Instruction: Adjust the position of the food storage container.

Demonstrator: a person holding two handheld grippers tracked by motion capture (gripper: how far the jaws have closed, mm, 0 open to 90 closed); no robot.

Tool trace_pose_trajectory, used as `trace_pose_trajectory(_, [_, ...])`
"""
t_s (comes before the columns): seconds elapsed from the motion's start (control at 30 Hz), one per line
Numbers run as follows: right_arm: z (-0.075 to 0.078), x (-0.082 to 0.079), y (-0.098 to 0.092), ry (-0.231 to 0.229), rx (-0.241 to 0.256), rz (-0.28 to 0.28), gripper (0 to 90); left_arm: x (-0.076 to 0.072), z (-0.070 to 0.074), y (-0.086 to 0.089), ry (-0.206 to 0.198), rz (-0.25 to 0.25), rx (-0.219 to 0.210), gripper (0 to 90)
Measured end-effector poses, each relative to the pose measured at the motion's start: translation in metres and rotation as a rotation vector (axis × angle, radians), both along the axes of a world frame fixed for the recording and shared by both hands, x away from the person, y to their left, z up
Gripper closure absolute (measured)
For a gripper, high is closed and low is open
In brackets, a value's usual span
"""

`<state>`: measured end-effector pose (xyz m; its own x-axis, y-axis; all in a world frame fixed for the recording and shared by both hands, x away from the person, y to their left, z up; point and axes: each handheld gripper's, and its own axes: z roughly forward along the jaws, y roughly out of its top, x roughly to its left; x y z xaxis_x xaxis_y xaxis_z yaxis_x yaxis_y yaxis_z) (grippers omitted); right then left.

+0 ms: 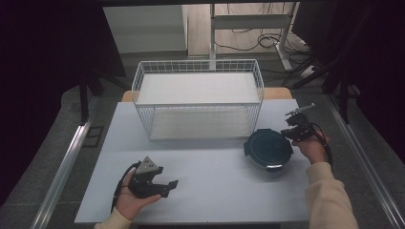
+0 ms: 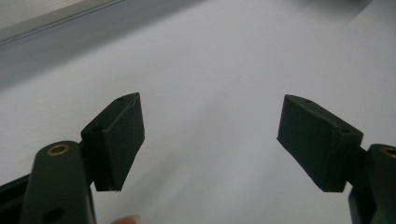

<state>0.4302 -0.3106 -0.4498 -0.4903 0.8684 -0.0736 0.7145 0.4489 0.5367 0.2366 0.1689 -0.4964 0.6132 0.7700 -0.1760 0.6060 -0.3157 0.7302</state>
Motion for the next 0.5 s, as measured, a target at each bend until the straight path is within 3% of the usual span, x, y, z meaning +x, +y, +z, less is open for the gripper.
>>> trace_pose_trajectory(0.5, [-0.001, -0.028, 0.016, -0.006, 0.001, 0.074, 90.0, 0.002, -0.003, -0.006, 0.015, -0.016, 0.008, 22.4])
